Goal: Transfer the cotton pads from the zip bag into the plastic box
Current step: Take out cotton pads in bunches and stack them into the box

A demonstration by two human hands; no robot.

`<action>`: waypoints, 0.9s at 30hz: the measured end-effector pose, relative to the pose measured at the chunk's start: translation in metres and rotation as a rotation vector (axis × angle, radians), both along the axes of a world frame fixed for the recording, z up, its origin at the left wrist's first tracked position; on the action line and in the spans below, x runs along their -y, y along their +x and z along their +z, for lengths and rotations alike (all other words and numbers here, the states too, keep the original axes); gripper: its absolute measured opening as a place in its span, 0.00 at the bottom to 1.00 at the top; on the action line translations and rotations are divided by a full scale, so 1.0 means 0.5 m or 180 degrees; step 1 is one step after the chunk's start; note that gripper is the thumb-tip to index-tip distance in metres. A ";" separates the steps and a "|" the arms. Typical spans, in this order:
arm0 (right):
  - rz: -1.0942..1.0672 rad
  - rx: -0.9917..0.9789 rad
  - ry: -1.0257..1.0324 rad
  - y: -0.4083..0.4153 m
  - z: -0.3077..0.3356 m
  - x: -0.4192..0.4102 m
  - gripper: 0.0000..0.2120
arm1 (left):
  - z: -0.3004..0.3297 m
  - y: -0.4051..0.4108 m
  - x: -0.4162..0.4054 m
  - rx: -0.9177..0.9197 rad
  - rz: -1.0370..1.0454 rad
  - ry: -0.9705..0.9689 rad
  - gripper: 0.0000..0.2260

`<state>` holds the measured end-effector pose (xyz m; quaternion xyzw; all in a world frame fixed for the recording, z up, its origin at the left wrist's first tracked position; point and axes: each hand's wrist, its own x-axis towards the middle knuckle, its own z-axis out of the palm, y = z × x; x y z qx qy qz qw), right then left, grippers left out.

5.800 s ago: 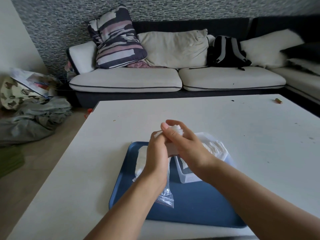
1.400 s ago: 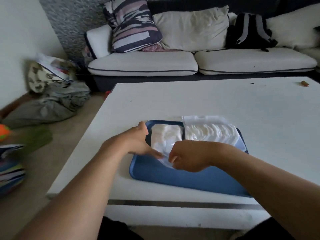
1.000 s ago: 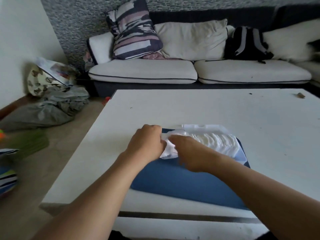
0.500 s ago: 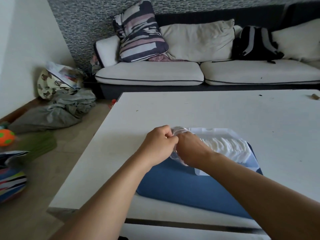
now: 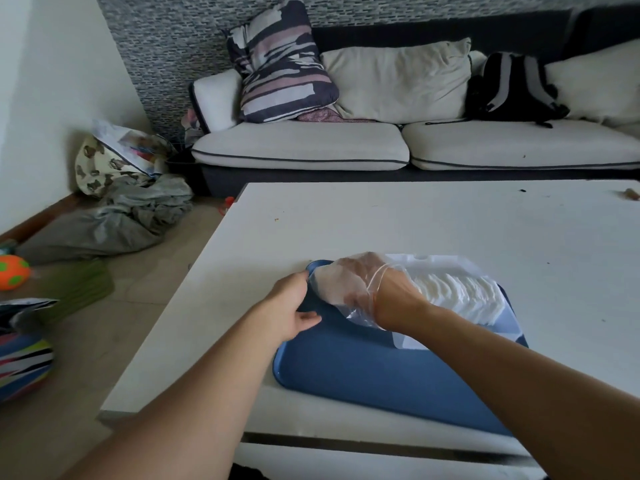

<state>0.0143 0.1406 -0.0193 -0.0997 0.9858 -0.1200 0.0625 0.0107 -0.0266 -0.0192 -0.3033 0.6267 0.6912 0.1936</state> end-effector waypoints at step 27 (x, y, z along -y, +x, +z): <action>0.0390 -0.0283 -0.0756 0.013 0.005 -0.013 0.18 | -0.001 -0.022 -0.079 0.0023 0.0048 0.0841 0.09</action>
